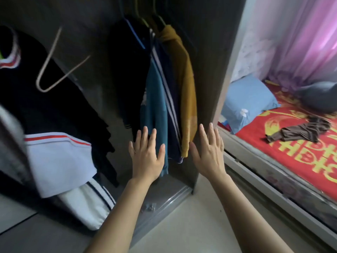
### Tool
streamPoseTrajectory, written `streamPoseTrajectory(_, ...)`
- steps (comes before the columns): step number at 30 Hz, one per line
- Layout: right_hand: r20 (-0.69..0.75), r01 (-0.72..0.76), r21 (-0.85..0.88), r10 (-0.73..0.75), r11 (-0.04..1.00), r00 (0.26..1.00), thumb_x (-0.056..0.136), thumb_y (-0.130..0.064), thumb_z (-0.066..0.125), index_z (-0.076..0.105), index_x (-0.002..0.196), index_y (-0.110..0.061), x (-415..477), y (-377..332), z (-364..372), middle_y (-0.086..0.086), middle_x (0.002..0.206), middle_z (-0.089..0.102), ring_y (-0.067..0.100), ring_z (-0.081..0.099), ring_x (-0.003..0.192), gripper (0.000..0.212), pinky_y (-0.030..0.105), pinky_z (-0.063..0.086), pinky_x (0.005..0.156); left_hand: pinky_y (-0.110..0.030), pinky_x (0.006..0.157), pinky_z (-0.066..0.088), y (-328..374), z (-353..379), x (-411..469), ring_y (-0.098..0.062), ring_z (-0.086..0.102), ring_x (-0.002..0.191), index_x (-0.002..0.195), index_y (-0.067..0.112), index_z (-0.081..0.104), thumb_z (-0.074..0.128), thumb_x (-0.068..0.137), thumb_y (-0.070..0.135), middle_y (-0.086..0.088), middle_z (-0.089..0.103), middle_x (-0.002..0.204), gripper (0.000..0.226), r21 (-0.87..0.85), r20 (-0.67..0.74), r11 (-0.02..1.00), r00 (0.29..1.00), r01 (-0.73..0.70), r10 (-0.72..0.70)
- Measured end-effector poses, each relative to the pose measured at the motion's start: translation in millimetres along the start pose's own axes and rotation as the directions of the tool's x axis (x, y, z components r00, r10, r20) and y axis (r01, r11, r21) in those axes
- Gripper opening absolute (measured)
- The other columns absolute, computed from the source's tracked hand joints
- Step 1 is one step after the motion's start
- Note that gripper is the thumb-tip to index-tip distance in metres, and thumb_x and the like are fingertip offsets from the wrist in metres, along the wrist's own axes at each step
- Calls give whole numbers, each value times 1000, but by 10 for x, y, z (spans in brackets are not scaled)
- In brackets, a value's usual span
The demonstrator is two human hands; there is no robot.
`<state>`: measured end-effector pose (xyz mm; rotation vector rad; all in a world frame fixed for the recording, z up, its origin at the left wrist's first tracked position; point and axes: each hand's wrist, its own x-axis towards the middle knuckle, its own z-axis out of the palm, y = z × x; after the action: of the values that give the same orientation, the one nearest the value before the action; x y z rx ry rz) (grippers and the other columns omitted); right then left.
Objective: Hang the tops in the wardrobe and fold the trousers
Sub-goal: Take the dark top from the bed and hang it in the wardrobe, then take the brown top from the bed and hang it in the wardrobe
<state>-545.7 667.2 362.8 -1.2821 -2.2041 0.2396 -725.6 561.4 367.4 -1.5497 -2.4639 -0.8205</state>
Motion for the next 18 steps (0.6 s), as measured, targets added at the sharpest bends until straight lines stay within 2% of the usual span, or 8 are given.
streamPoseTrajectory(5,-69,-116,-63,112,991,991,99,-52,42,25,157,-23,-350,1073,-632,15,165,15,34,9,153,68,53,16,122,-60,116,14,1007,422,-53,-23,9,151,152,26,31,25,95,52,-3,16,163,63,-23,53,995,994,-94,95)
streamPoseTrajectory(9,-161,-291,-124,270,949,949,97,-56,39,23,158,-29,-888,2222,-1324,12,167,7,33,4,153,69,52,12,122,-60,115,10,2225,976,-253,-24,6,151,153,31,26,25,92,55,-1,11,164,66,-76,148,973,963,-216,225)
streamPoseTrajectory(13,-217,-483,-139,449,865,867,97,-57,40,17,158,-36,-1461,3192,-1856,10,167,2,35,-4,153,69,58,4,120,-56,116,14,3474,1528,-521,-25,7,150,154,30,25,34,92,54,-1,9,164,67,-110,288,930,884,-351,368)
streamPoseTrajectory(16,-228,-611,-121,577,782,784,96,-53,46,14,157,-41,-1846,3749,-2111,7,167,-5,36,-7,152,70,62,0,118,-56,109,26,4239,1849,-756,-31,18,146,150,29,32,42,83,52,-6,19,162,71,-155,344,860,790,-485,508)
streamPoseTrajectory(18,-229,-660,-102,628,744,744,96,-50,49,16,156,-43,-1985,4050,-2210,5,167,-8,35,-8,152,69,64,0,118,-56,109,25,4605,2039,-845,-29,18,146,150,31,32,42,80,50,-5,19,162,73,-172,381,820,731,-546,566)
